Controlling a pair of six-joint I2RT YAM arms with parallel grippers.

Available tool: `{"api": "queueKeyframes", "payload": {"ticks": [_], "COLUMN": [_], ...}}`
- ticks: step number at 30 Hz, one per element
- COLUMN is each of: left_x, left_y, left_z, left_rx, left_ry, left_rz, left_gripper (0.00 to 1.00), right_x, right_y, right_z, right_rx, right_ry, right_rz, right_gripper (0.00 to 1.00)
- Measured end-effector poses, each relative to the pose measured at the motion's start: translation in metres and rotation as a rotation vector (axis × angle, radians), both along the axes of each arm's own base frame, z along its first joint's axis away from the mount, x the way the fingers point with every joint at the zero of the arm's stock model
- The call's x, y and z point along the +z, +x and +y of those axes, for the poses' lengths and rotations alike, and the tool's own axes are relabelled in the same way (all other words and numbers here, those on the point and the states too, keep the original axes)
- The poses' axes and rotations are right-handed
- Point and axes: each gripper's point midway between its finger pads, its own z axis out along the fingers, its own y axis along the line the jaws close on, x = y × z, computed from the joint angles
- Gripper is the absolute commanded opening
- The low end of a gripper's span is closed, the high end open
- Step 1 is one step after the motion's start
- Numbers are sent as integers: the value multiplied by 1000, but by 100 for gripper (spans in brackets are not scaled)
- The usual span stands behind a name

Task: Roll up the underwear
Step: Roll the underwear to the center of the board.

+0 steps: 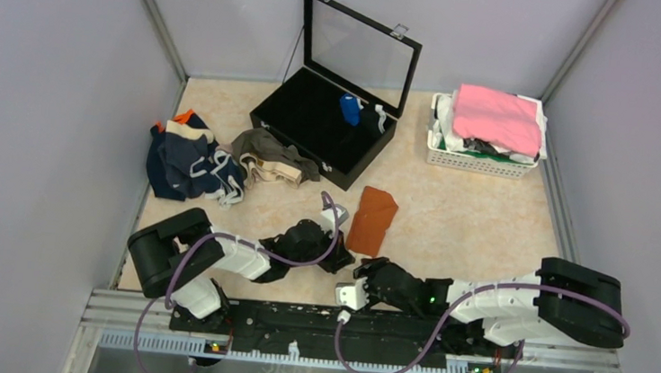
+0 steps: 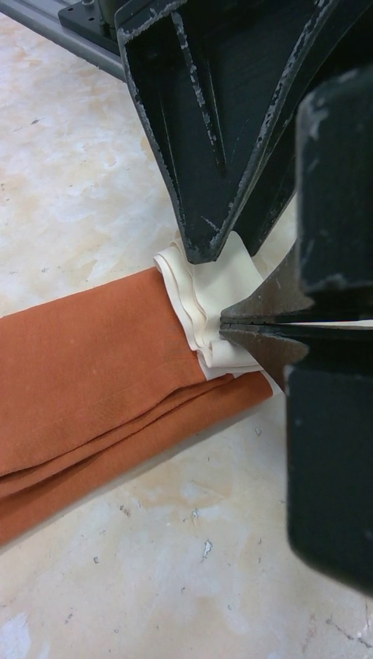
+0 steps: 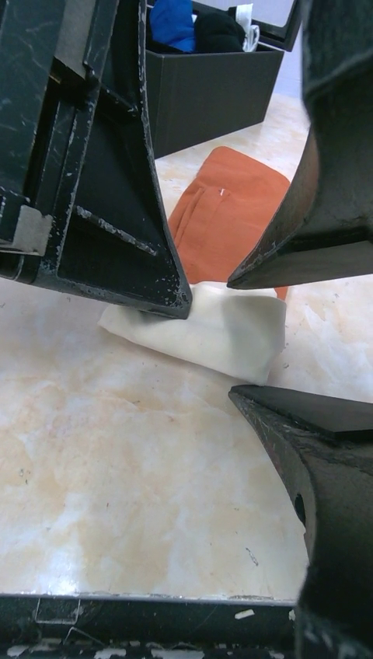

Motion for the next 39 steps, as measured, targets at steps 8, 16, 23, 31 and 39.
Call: {"api": "queueKeyframes", "payload": {"ticks": [8,16,23,31,39], "left_x": [0,0,1,9,23], "left_y": [0,0,2,6,16], "left_z": [0,0,1,18,33], "left_rx": [-3,-6,3,48,98], "left_ry": [-7,-9,-15,12,69], "left_rz": [7,10,27,51,27], "left_gripper": [0,0,0,0,0], "right_x": [-3,-10,-10,-9,-8], "right_y": [7,11,14,11,4], "right_z": [-1,-4,-6,-1,8], "right_rx": [-24,-62,-135,-166,-165], "right_ry": [-15,-32,5,23,61], "right_rz": [-35,-42,-16,39,106], "right_gripper": [39,10,0,0,0]}}
